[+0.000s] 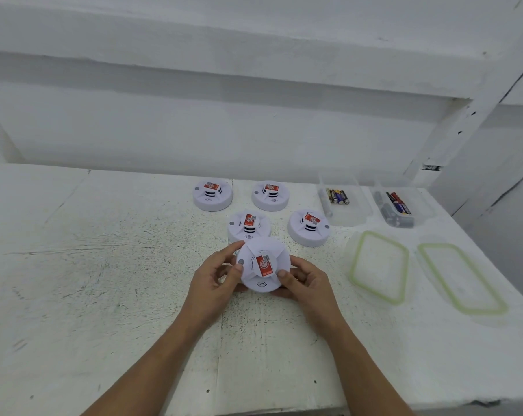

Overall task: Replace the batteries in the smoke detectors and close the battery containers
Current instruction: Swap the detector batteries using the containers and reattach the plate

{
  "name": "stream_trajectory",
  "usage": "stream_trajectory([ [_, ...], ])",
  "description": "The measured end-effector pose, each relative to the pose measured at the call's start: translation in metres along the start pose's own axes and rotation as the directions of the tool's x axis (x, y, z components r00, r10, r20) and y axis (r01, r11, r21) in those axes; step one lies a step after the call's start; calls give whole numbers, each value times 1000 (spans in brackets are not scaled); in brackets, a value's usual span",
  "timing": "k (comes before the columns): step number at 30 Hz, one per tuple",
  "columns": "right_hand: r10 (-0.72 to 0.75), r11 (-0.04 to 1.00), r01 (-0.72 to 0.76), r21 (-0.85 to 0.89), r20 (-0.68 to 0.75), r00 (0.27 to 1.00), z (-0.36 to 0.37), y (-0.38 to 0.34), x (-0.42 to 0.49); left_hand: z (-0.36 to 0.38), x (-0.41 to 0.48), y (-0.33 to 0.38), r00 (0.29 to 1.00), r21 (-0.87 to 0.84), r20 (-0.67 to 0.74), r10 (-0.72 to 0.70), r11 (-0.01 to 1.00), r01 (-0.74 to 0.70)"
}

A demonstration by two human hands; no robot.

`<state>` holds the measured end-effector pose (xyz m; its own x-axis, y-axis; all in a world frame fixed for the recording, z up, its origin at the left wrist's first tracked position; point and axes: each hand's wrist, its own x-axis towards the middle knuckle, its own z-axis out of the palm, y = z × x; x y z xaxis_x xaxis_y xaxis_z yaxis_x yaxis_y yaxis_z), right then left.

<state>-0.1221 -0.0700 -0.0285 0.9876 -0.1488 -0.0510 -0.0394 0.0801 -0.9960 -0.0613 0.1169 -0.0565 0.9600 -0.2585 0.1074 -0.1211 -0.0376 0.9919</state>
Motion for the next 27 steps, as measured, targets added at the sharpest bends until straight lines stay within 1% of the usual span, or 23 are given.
stream_trajectory([
  [19, -1, 1000, 1, -20, -3, 1000, 1, -1, -1, -1, 0, 0, 1000, 30, -7, 2, 1000, -2],
  [27, -13, 1000, 13, -11, 10, 1000, 1, -4, -1, 0, -1, 2, 1000, 15, -17, 6, 1000, -6],
])
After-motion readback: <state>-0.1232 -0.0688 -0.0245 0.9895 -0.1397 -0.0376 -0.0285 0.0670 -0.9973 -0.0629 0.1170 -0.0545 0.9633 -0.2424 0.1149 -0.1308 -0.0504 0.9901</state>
